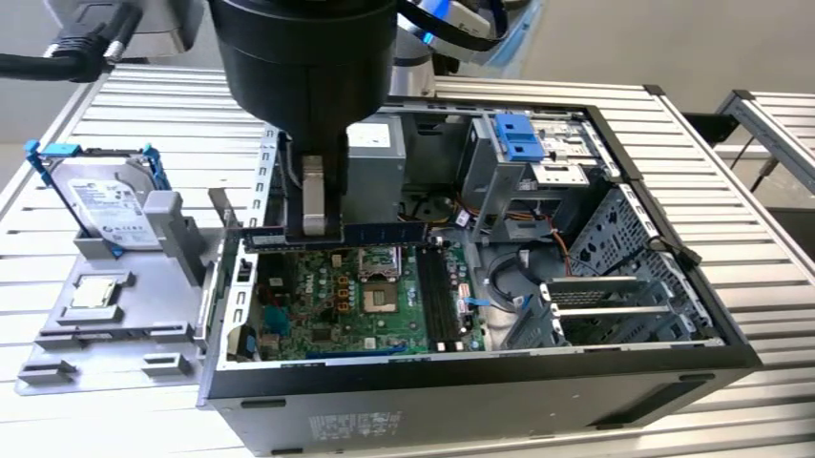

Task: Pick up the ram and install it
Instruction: 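Pick up the ram and move it above insertion slot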

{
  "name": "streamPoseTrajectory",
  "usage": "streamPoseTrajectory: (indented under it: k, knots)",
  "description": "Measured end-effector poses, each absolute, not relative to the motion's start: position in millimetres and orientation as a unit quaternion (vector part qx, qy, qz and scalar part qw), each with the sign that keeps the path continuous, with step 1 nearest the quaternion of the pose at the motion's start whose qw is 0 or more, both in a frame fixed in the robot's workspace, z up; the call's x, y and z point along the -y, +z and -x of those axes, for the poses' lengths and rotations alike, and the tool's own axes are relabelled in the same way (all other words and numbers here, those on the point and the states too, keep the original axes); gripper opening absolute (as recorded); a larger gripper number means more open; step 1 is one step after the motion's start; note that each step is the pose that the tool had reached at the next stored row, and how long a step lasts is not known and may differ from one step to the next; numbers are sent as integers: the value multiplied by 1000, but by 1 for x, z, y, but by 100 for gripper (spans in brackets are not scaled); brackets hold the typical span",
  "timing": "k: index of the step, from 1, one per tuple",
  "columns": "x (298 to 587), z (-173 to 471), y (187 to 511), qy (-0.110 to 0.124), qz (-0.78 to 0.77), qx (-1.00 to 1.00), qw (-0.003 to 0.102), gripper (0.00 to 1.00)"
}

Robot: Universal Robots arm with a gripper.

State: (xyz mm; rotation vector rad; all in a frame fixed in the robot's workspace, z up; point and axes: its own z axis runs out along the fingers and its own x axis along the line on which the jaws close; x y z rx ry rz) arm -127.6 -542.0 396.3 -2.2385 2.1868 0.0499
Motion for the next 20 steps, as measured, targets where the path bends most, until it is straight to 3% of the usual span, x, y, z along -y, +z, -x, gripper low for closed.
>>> streamPoseTrajectory:
  k: [20]
  knots:
    - [542,58,396,16,715,-699,6,0]
